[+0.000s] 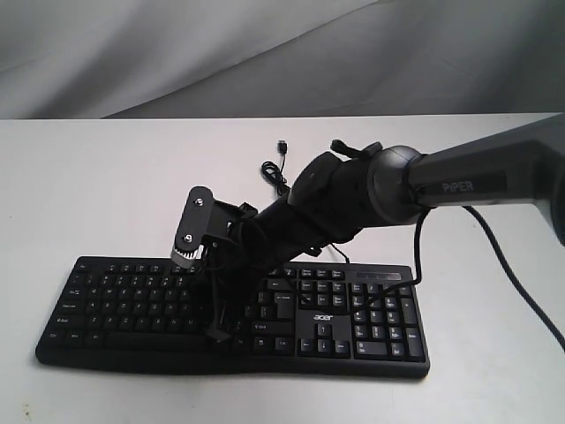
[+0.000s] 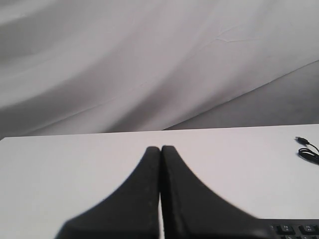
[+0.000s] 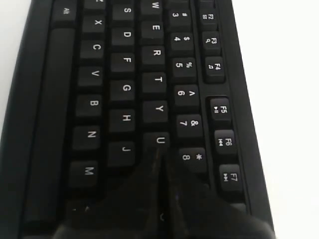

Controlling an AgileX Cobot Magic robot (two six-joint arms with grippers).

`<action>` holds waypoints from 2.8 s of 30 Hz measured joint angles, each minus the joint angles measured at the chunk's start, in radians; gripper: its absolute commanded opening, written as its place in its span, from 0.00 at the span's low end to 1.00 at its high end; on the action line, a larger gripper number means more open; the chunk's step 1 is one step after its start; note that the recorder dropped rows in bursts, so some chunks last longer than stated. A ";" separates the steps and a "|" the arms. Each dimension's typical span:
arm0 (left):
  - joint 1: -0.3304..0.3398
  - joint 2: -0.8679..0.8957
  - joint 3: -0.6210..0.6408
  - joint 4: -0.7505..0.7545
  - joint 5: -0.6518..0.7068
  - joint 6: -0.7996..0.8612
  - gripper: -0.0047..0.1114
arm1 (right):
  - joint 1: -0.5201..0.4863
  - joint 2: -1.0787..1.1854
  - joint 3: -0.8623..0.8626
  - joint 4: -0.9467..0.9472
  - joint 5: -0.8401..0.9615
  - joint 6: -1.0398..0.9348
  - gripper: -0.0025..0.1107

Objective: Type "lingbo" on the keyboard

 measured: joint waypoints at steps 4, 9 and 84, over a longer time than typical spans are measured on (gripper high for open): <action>0.000 0.000 0.000 0.000 0.000 0.000 0.04 | 0.000 0.000 0.000 0.000 0.000 0.000 0.02; 0.000 0.000 0.000 0.000 0.000 0.000 0.04 | 0.000 0.013 -0.002 0.007 -0.002 0.000 0.02; 0.000 0.000 0.000 0.000 0.000 0.000 0.04 | 0.102 0.098 -0.173 -0.053 -0.006 0.095 0.02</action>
